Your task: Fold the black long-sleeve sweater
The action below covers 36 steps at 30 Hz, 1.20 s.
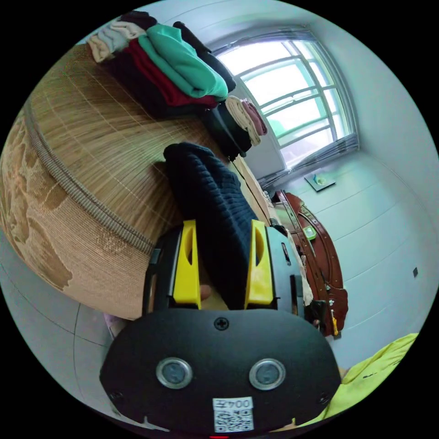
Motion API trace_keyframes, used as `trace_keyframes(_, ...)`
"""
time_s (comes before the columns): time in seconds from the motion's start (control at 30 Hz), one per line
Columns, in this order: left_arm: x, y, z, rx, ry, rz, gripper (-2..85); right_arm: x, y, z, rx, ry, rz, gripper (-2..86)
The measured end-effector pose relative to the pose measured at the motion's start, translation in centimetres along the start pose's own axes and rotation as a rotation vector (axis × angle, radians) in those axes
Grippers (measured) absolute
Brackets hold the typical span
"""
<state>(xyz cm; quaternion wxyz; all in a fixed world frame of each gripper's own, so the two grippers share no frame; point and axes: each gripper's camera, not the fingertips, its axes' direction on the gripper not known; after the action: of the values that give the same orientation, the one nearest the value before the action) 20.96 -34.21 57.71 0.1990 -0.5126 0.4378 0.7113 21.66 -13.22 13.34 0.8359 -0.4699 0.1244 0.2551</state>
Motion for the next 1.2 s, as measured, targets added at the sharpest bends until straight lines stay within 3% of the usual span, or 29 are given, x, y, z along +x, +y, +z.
trace_keyframes(0.2,5.1,-2.4,2.7,-0.097,-0.150,0.073,7.8,0.7,0.9,-0.3,-0.020,0.007,0.023,4.9)
trace_keyframes(0.47,7.4,-11.0,3.2,-0.297,-0.174,0.160,4.3,1.4,0.9,-0.8,0.004,0.006,0.080,4.2)
trace_keyframes(0.73,3.1,-24.1,-0.2,-0.383,-0.398,0.297,2.8,0.9,1.0,0.8,-0.023,0.028,0.105,4.1)
trace_keyframes(1.0,-7.2,-32.0,-2.8,-0.395,-0.583,0.307,2.7,1.2,0.7,2.6,-0.014,0.006,0.174,3.7)
trace_keyframes(1.2,-12.8,-36.2,0.3,-0.480,-0.781,0.464,3.6,1.0,0.5,4.2,-0.007,-0.009,0.207,2.9)
